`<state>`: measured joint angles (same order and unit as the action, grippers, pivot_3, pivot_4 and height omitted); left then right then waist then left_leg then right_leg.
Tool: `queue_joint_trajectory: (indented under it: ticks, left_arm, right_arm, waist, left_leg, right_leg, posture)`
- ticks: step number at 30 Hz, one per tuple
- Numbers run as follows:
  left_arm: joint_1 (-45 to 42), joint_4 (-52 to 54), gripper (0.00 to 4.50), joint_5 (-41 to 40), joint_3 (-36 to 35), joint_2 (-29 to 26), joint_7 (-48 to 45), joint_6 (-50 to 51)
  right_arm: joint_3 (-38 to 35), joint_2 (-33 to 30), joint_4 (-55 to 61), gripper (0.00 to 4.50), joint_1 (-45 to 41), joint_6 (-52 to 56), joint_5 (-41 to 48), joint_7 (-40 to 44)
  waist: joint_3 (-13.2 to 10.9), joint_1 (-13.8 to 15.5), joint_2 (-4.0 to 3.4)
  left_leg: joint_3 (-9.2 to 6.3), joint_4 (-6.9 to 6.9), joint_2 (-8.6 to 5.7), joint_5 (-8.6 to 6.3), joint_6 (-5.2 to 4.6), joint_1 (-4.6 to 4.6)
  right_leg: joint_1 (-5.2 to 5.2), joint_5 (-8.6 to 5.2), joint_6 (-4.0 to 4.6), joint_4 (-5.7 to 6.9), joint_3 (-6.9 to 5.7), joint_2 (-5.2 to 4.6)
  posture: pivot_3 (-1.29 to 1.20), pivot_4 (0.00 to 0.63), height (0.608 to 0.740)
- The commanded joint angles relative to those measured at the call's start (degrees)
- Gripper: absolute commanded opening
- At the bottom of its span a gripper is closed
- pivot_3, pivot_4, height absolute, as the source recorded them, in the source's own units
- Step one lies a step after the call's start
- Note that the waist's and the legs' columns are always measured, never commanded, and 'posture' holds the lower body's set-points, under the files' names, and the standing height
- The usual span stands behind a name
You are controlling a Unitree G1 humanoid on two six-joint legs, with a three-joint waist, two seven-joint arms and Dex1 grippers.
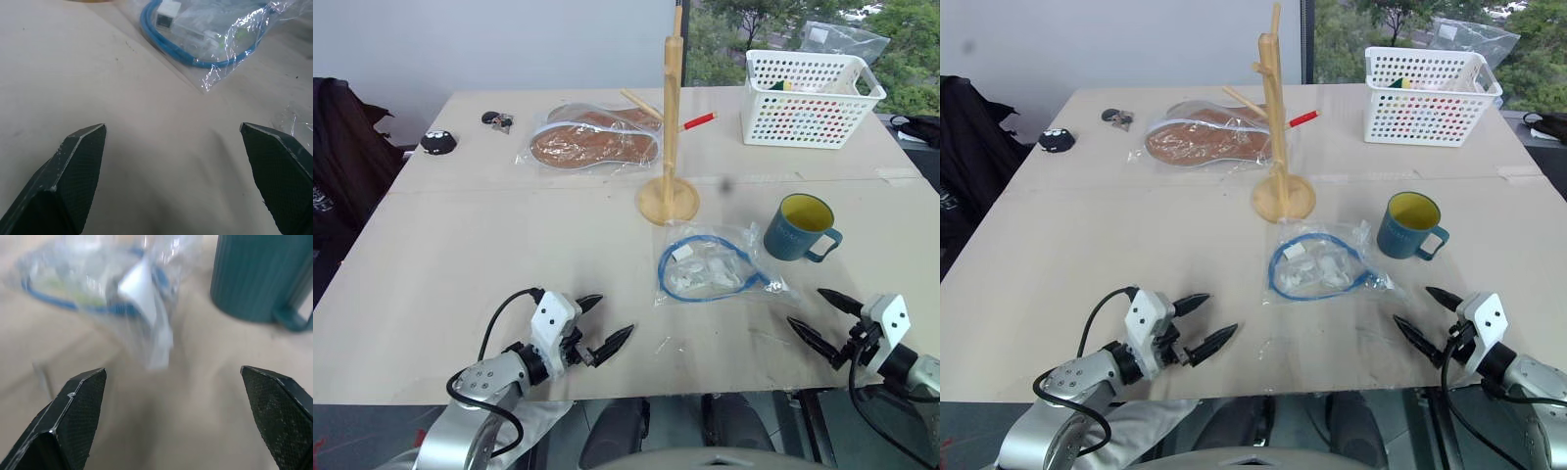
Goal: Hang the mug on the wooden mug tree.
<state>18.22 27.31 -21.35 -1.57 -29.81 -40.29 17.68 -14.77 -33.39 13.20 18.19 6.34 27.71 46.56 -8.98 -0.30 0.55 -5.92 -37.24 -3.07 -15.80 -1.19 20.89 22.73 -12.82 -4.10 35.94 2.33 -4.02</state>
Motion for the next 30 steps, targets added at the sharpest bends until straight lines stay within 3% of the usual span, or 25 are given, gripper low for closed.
queue_joint_trajectory:
  ticks: [1,6,12,19,22,30]
  left_arm:
    - [-0.3,1.0,4.50,-0.1,0.1,-0.9,-1.1,-0.9]
    - [-2.3,4.3,4.50,-3.1,-0.4,-3.6,-4.3,1.3]
    - [-11.1,10.7,4.50,-13.3,-1.5,-10.0,-8.6,10.7]
    - [-17.1,13.3,4.50,-16.4,-1.7,-13.7,-7.8,15.6]
    - [-18.1,13.8,4.50,-15.7,-1.9,-14.8,-7.4,16.2]
    - [-17.7,13.6,4.50,-15.7,-2.2,-15.5,-7.1,16.2]
  right_arm:
    - [-1.7,-0.7,5.1,4.43,-1.3,4.6,3.4,-1.6]
    - [0.7,-0.9,10.7,4.43,-5.9,14.7,7.2,-5.5]
    - [8.0,-1.0,7.3,4.43,-17.0,24.1,0.9,-11.8]
    - [13.8,-1.0,7.9,4.43,-20.1,34.5,2.2,-12.0]
    - [15.8,-1.4,8.2,3.56,-20.3,37.7,2.0,-12.2]
    - [16.4,-1.5,9.9,0.05,-20.2,38.7,2.5,-11.1]
  waist:
    - [0.0,0.0,0.00]
    - [0.0,0.1,-0.02]
    - [-0.1,-0.1,0.04]
    - [-0.1,-0.3,0.03]
    - [0.0,-0.4,0.08]
    - [0.0,-0.4,0.17]
  left_leg:
    - [0.00,0.00,0.00,0.00,0.00,0.01]
    - [-0.02,0.00,0.00,-0.01,-0.01,0.06]
    - [-0.04,-0.07,0.02,0.00,-0.01,0.06]
    - [-0.09,0.02,-0.01,0.06,0.11,0.48]
    - [-0.08,-0.02,-0.02,0.13,0.23,0.78]
    - [-0.07,-0.08,-0.02,0.03,0.03,0.76]
  right_leg:
    - [0.00,0.01,-0.01,0.00,-0.01,0.00]
    - [0.03,0.04,-0.04,-0.02,-0.03,0.00]
    - [0.01,0.05,0.00,-0.01,-0.11,0.04]
    - [0.45,0.15,-0.14,-0.04,-0.14,0.04]
    - [0.73,0.17,-0.14,-0.03,-0.13,0.04]
    - [0.71,0.21,-0.10,-0.01,-0.13,0.07]
  posture:
    - [0.00,0.150,0.740]
    - [0.00,0.150,0.740]
    - [0.00,0.150,0.740]
    - [0.00,0.150,0.740]
    - [0.00,0.150,0.740]
    - [0.00,0.150,0.740]
